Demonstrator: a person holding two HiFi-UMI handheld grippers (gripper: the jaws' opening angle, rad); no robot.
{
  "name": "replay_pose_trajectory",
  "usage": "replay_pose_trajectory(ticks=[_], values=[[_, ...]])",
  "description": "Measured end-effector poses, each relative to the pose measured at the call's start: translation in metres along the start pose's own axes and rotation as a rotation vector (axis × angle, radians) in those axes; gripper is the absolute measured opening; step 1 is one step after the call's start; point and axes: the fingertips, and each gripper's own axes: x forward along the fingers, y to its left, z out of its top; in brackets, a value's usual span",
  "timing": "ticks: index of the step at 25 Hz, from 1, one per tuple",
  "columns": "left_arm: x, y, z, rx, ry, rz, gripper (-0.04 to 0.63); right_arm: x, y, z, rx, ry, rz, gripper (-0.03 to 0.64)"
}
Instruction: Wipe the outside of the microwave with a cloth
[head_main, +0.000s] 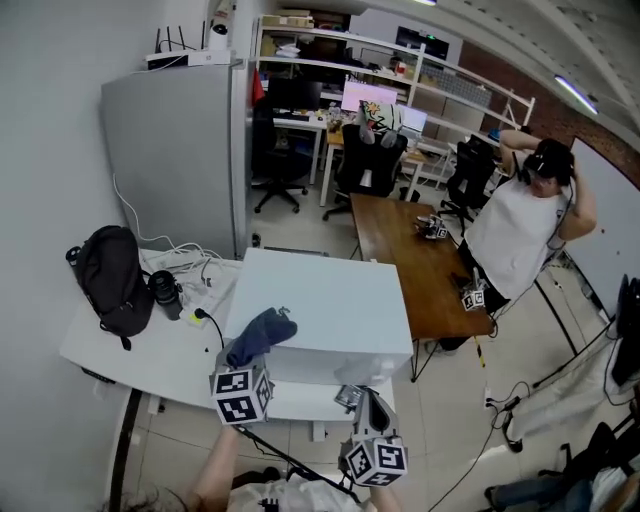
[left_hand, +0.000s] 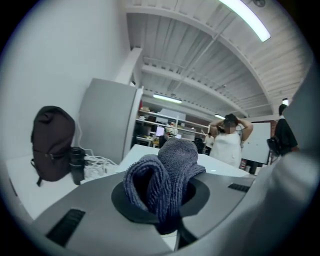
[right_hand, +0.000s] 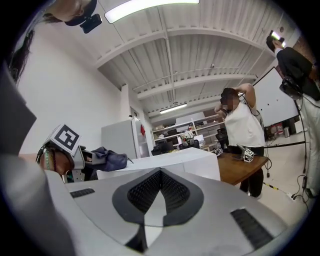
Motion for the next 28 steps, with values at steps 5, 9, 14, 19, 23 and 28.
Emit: replay_pose_trajectory(ticks=[5,9,14,19,23,28], values=[[-0.028,0.082,0.002,-0.034,-0.022,0.204,0.052,0.010,0.019,-0.005,0.015,0.006,0.060,0.020],[-0.035,0.074,0.021,-0.081,-0.085,0.191,0.052,0.010,0.022,-0.006,0.022,0.010,0.070,0.020],[0.007,-0.030,0.067,-0.004,-0.138,-0.063,0.052,0.008,0.018,-0.003,0.032,0.002,0.054,0.019],[0.062,-0.144,0.082,0.076,-0.095,-0.302,0.052,0.002,-0.005,0.001,-0.013,-0.002,0.028,0.020],[0.096,-0.222,0.048,0.072,0.092,-0.489,0.052,0.000,-0.037,0.014,-0.010,-0.021,-0.026,0.020],[0.105,-0.259,0.011,0.065,0.256,-0.557,0.052,-0.007,-0.046,0.014,0.007,-0.024,-0.065,0.020]])
